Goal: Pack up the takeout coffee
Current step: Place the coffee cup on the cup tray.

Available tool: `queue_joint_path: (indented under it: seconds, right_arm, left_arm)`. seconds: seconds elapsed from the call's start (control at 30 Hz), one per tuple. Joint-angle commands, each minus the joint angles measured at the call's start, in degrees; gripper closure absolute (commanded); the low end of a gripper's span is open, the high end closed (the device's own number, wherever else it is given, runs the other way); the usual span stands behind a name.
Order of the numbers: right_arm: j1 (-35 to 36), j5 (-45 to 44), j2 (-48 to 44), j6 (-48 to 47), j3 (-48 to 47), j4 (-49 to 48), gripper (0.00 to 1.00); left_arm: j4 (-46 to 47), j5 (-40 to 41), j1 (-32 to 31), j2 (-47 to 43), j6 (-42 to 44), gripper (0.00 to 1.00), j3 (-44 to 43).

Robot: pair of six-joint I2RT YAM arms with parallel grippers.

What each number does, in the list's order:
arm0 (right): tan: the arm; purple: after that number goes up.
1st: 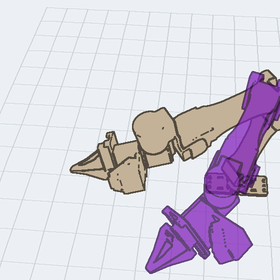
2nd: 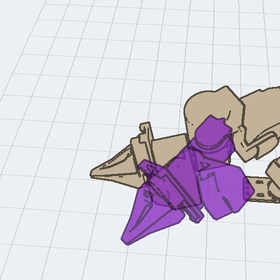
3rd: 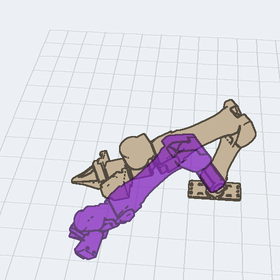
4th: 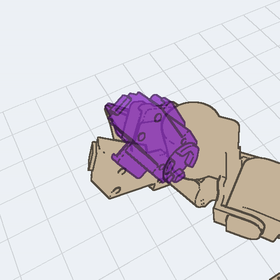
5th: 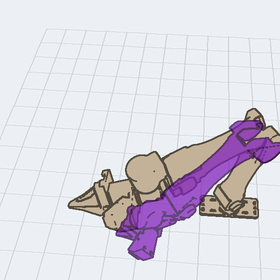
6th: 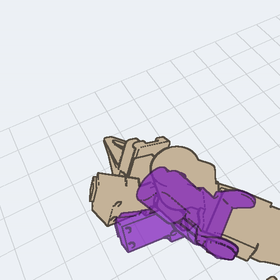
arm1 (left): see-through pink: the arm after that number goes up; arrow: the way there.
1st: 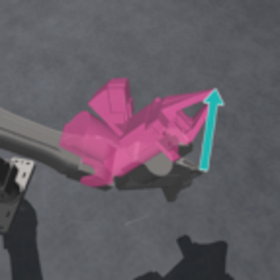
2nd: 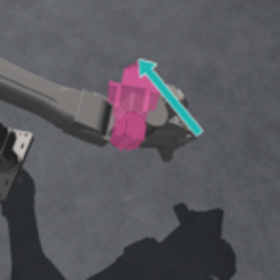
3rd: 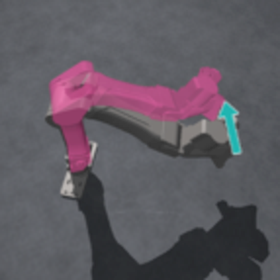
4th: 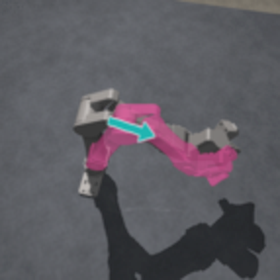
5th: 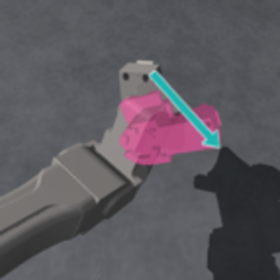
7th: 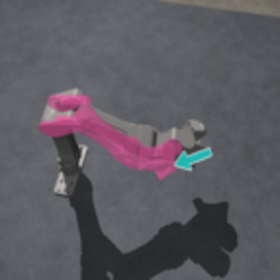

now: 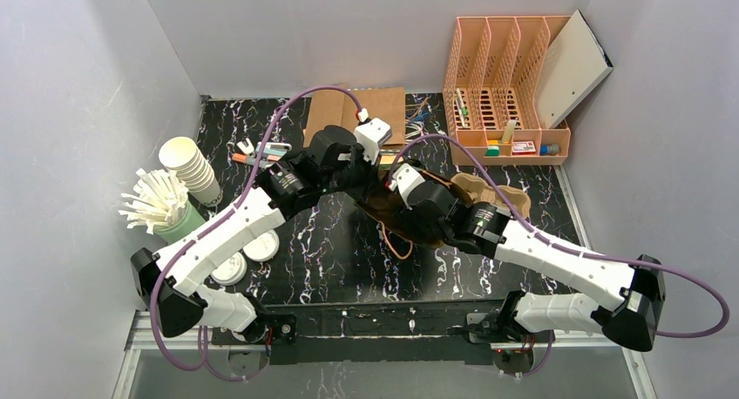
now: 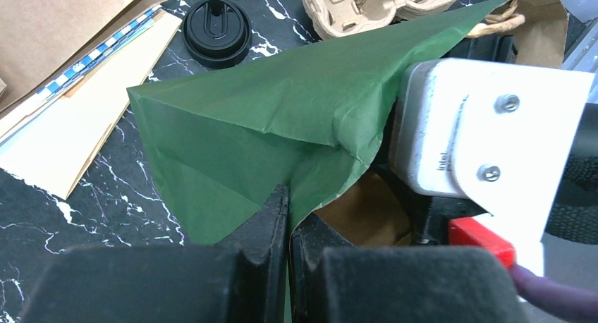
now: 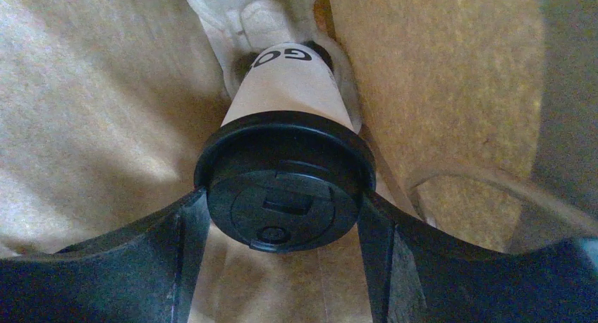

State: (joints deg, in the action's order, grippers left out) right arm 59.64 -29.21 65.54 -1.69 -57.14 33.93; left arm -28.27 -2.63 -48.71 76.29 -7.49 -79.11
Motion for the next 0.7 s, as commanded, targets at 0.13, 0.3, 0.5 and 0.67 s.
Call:
queue_joint_path:
  seconds: [0.13,0.3,0.5,0.67]
  right_arm:
    - [-0.1,-1.0,2.0,1.2,-0.2,4.5,0.91]
    - [-0.2,0.3,0.1,2.6,-1.3,5.9,0.91]
    - [-0.8,1.3,1.1,2.6,-1.2,7.8,0.92]
    - [-1.8,1.3,2.0,1.8,-2.3,7.3,0.94]
  left_arm:
    - [-0.2,-2.4,-0.1,-2.3,0.2,1.00,0.0]
    - [-0.8,-2.6,-0.1,-2.0,0.5,1.00,-0.4]
    - [-0.9,-3.4,-0.1,-2.0,0.6,1.00,-0.1]
    - [-1.9,-3.5,-0.1,-1.9,1.2,1.00,-0.8]
